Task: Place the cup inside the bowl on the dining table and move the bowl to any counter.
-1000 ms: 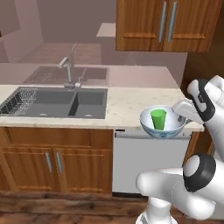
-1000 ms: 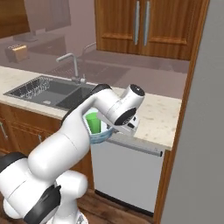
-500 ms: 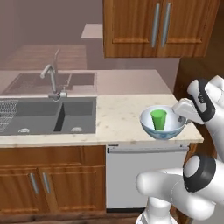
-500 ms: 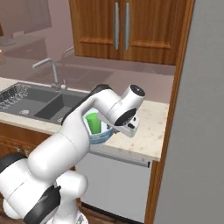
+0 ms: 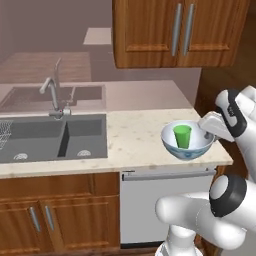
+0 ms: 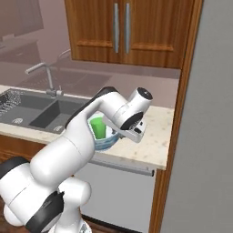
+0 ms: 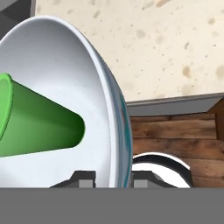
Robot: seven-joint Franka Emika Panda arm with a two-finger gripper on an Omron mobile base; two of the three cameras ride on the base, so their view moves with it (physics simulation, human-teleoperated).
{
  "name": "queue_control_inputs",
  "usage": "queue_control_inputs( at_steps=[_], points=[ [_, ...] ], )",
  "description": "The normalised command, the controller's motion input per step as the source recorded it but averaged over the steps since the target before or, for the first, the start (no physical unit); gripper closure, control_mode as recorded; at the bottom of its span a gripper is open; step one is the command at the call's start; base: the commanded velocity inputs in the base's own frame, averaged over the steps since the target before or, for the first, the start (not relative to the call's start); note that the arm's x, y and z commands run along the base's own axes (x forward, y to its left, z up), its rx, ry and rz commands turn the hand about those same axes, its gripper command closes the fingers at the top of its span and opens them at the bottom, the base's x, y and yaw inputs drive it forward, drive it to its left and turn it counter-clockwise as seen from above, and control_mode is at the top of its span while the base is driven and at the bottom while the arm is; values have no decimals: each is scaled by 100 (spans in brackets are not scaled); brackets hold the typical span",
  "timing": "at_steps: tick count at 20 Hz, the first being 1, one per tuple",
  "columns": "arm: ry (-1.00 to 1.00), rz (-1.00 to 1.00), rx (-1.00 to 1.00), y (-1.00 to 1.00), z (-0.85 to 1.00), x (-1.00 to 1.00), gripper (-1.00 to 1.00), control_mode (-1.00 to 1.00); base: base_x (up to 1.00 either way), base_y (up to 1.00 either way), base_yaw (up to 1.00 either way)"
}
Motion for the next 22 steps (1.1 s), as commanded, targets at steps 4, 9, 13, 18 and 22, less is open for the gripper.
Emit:
queue_control_inputs(
  at_steps=[4, 9, 13, 18, 22],
  points=[
    [0, 0, 0, 0, 0, 0, 100, 100, 18, 56, -7],
    [0, 0, 0, 0, 0, 0, 100, 100, 18, 55, -4],
    [0, 0, 0, 0, 0, 0, 100, 100, 31, 27, -2],
    [0, 0, 0, 0, 0, 0, 100, 100, 51, 3, -3],
    [0, 0, 0, 0, 0, 0, 100, 100, 62, 4, -3]
  ],
)
